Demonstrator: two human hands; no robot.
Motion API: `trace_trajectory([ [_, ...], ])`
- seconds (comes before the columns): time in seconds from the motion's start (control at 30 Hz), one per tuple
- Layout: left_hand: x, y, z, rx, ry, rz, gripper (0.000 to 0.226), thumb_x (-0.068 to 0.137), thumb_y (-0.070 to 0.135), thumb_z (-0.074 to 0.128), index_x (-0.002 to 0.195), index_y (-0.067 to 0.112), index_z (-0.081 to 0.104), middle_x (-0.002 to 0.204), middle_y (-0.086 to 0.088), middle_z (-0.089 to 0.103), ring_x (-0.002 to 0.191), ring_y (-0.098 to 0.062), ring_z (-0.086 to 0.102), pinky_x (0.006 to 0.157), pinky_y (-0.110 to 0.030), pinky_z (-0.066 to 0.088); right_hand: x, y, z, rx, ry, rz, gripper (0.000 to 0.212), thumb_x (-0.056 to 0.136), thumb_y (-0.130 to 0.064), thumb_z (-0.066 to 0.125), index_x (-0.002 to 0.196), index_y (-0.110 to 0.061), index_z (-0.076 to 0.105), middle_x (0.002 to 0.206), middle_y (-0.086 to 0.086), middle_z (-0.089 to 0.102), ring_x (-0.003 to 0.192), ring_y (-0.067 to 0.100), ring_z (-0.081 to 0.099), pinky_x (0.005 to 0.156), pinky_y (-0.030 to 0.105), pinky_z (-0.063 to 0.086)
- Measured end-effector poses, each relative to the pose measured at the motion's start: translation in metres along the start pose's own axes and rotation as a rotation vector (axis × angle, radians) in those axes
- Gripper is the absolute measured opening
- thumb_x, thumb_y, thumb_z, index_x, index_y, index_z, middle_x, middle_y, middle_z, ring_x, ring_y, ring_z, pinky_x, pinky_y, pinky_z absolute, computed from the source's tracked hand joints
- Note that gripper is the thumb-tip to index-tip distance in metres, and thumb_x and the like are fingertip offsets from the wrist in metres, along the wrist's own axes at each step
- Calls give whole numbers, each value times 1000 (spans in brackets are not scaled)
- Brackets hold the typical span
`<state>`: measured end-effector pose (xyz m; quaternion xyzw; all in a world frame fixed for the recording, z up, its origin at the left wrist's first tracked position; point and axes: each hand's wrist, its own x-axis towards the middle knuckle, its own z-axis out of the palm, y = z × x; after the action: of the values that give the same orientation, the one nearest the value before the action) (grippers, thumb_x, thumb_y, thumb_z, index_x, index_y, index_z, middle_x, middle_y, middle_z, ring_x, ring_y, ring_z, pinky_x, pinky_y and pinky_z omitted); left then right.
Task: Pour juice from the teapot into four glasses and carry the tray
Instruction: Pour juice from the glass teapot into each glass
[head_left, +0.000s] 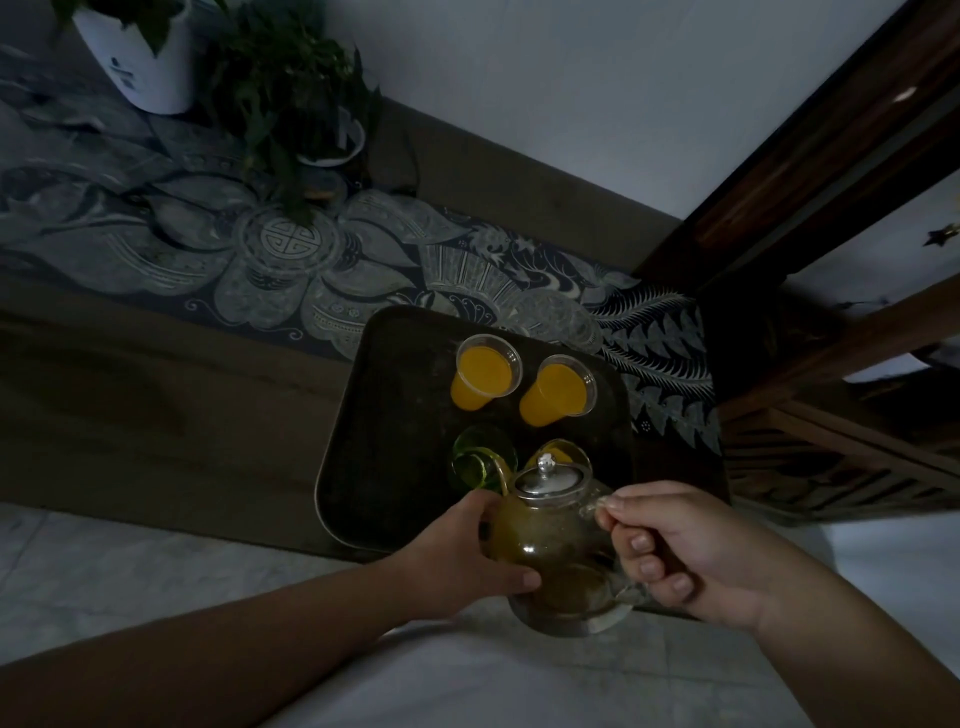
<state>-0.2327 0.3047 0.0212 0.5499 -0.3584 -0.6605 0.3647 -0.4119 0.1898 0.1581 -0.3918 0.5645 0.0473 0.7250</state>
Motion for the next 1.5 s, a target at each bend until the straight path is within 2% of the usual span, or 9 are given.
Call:
trace_trajectory([
  [0.17, -1, 1, 0, 1, -12, -5, 72, 74, 28, 86, 129, 35, 40, 121, 13, 57, 109, -9, 63, 83, -20, 57, -1, -4, 1, -13, -4, 16, 16, 91, -19, 56, 79, -9, 62, 57, 0, 44, 45, 9, 41, 30, 15, 27],
  [0.33, -1, 0, 2, -9, 10, -19, 79, 72, 30, 87, 136, 29, 41, 125, 9, 57, 112, -14, 63, 94, -31, 56, -1, -11, 4, -42, 8, 31, 15, 93, -18, 53, 82, -8, 59, 56, -1, 44, 44, 8, 41, 29, 15, 26],
  [0.57, -2, 0, 1, -8, 23, -34, 84, 70, 34, 87, 139, 28, 40, 128, 6, 56, 114, -14, 61, 96, -34, 56, -3, -19, 8, -77, 6, 41, 13, 93, -17, 54, 86, -7, 58, 57, -1, 43, 45, 8, 42, 29, 15, 25],
  [0.77, -3, 4, 0, -65, 20, -56, 82, 73, 29, 87, 140, 26, 40, 131, 4, 55, 116, -16, 61, 96, -36, 56, -6, -26, 11, -78, 10, 55, 15, 93, -17, 53, 84, -7, 59, 56, -1, 43, 44, 7, 41, 29, 14, 25],
  [0.87, -5, 5, 0, -81, 16, -57, 78, 74, 29, 86, 137, 29, 41, 129, 6, 55, 115, -16, 61, 92, -30, 57, -8, -27, 12, -84, 19, 55, 14, 92, -17, 54, 84, -7, 59, 55, -1, 42, 44, 7, 40, 28, 14, 25],
  [1.0, -6, 7, 2, -128, 7, -50, 71, 75, 23, 86, 131, 30, 43, 124, 7, 56, 109, -13, 62, 75, -20, 58, -10, -30, 13, -100, 19, 50, 13, 89, -18, 57, 82, -7, 61, 55, -1, 42, 43, 7, 39, 28, 14, 25],
  [1.17, -5, 9, 2, -194, 3, -62, 77, 69, 24, 89, 132, 28, 45, 126, 2, 57, 110, -19, 66, 83, -35, 62, -12, -36, 15, -106, -9, 49, 16, 77, -21, 64, 82, -7, 60, 55, -1, 41, 42, 7, 39, 28, 14, 24],
  [1.33, -4, 10, 0, -169, 7, -63, 90, 57, 38, 89, 135, 28, 44, 126, 4, 58, 112, -19, 64, 92, -41, 59, -11, -40, 14, -109, 2, 63, 12, 87, -18, 58, 84, -6, 59, 55, -1, 42, 42, 7, 40, 28, 14, 24],
  [1.5, -6, 13, -1, -153, 11, -73, 90, 57, 41, 87, 135, 28, 44, 126, 5, 57, 114, -19, 64, 94, -42, 58, -8, -42, 12, -118, 5, 74, 13, 91, -17, 56, 85, -6, 60, 55, -1, 42, 42, 7, 40, 28, 14, 25],
])
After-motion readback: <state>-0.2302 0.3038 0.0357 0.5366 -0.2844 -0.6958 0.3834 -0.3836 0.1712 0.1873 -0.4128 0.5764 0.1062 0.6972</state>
